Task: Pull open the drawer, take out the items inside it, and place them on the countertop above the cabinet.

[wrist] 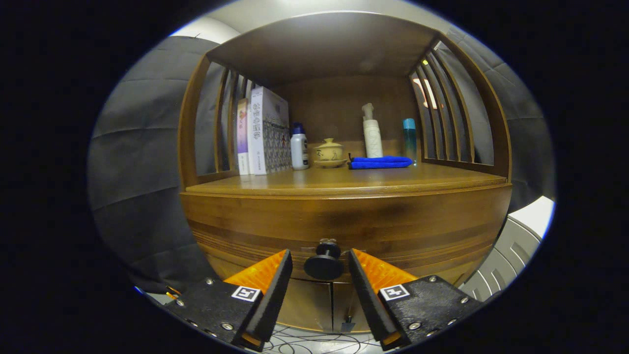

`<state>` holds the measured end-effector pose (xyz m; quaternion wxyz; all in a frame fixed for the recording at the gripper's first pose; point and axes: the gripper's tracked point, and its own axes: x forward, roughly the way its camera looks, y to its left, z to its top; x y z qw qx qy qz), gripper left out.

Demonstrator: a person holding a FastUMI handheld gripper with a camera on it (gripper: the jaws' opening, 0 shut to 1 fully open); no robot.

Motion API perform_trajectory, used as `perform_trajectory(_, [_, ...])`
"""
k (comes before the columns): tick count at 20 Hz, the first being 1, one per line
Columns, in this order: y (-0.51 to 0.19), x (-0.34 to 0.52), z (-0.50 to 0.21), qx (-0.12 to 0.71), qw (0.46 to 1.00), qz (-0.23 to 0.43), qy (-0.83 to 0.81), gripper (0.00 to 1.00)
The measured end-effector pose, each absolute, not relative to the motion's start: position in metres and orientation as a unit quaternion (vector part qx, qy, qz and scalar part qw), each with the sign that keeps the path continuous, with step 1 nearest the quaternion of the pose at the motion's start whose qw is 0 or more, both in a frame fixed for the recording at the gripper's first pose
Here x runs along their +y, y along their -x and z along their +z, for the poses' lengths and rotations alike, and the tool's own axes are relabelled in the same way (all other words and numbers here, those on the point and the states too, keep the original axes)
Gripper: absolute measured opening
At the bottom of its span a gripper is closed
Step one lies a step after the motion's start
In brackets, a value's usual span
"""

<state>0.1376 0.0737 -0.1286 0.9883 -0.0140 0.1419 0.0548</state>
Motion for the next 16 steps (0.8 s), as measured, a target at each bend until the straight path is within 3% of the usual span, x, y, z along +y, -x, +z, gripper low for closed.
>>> perform_trajectory(7, [-0.144, 0.079, -0.137, 0.153, 0.986, 0.057, 0.02, 0.4])
perform_trajectory(10, [-0.143, 0.079, -0.137, 0.162, 0.985, 0.055, 0.008, 0.35])
perform_trajectory(16, [-0.122, 0.077, -0.134, 0.165, 0.985, 0.05, 0.0, 0.34])
